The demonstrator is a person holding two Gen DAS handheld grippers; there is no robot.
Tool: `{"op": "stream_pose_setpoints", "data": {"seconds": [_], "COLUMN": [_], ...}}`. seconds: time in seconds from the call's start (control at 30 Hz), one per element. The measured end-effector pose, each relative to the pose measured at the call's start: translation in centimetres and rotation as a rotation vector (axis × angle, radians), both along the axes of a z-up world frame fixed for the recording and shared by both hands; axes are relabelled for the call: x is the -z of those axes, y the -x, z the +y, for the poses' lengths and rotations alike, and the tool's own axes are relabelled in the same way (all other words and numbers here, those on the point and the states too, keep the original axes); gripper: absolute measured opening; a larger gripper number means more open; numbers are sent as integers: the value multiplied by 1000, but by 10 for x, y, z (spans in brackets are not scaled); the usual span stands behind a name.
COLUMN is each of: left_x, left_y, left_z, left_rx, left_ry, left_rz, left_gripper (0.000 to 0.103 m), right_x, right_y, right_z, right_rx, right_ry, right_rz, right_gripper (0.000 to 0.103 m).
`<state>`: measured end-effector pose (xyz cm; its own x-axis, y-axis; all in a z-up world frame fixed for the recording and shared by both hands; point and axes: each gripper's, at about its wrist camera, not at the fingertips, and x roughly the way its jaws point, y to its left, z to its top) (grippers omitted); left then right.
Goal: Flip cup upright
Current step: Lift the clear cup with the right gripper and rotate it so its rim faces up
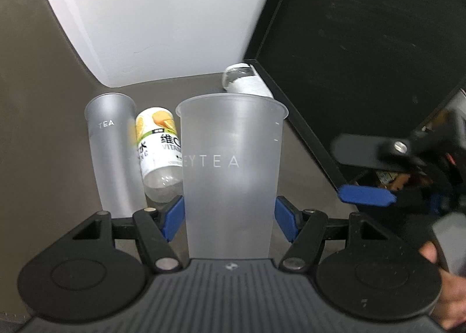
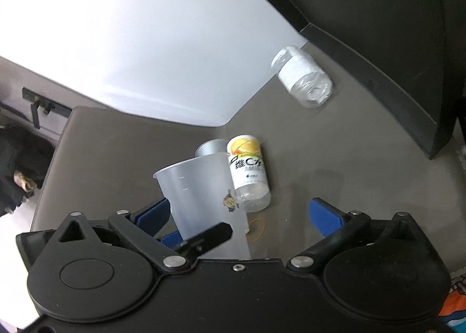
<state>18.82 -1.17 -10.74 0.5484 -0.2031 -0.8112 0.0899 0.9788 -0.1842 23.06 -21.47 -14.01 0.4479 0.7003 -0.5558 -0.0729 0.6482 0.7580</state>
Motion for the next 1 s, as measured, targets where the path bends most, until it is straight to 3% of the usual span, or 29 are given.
{"op": "stream_pose_setpoints", "data": {"seconds": [0.27,0.53,0.57,0.63,0.8,0.9,1.0], "left_x": [-9,-16,-16,-16,-14,-11,-7], "left_y": [31,57,59,61,63,61,59], "left_z": [-10,-22,-23,-25,-22,-22,-15], "left_rx": [74,165,169,165,137,109,87], "left_ry": [2,13,13,6,33,-16,-6], "left_rz": [-30,-66,-65,-59,-38,5,45], "left_gripper": [66,66,66,67,68,68,68], "right_x": [-2,-7,-8,-12,-24,-30,-33], "right_y": [4,10,11,14,27,35,38], "right_z": [18,34,35,37,49,53,54], "right_rx": [-101,-165,-166,-179,-231,-242,-224], "right_ry": [-38,-12,-1,22,119,173,235], "right_rz": [0,-44,-59,-90,-201,-266,-312], "right_gripper": [103,103,101,77,75,75,75]}}
